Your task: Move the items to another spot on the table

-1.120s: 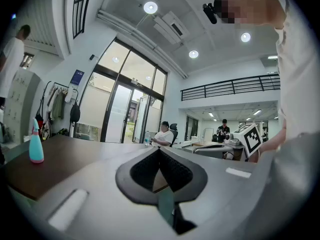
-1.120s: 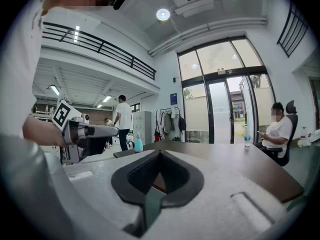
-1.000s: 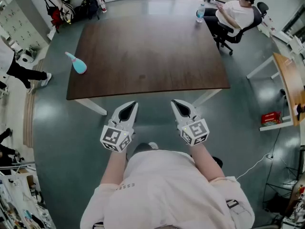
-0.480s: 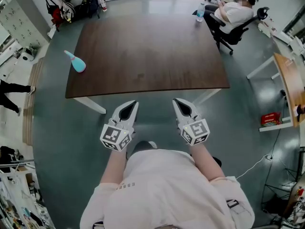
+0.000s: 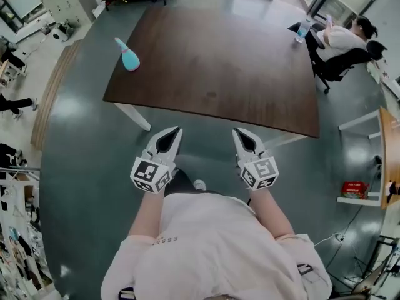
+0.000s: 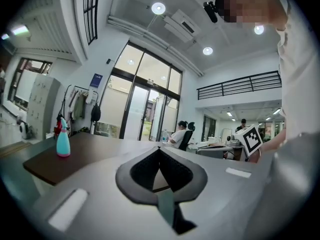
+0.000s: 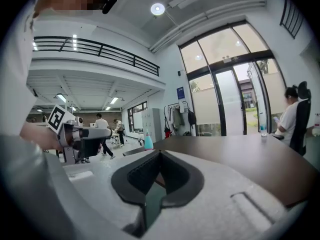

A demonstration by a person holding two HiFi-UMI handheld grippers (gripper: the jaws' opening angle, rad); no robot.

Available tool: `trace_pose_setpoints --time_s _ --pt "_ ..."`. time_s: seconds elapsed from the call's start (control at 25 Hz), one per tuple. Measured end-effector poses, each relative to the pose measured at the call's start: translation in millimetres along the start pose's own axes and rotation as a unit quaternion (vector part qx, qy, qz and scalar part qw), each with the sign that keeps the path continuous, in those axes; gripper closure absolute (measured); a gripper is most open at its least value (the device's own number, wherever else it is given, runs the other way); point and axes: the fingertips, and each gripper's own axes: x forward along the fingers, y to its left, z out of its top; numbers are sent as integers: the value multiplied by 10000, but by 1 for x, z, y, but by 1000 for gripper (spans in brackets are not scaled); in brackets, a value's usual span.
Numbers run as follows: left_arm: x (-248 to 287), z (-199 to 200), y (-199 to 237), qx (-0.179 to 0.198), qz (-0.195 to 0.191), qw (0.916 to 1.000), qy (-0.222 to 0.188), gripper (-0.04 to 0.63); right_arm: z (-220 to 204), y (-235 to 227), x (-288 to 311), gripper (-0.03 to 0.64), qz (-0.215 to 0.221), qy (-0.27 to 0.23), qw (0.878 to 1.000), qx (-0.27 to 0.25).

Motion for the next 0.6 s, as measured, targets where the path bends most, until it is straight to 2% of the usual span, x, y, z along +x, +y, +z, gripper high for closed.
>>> trace_pose_setpoints --time_s 0.36,0.6 --pt "-34 8 109 -220 730 9971 -87 588 6 41 103 626 501 167 9986 -27" --pt "-37 28 197 16 967 9953 2 588 28 70 189 624 722 169 9972 -109"
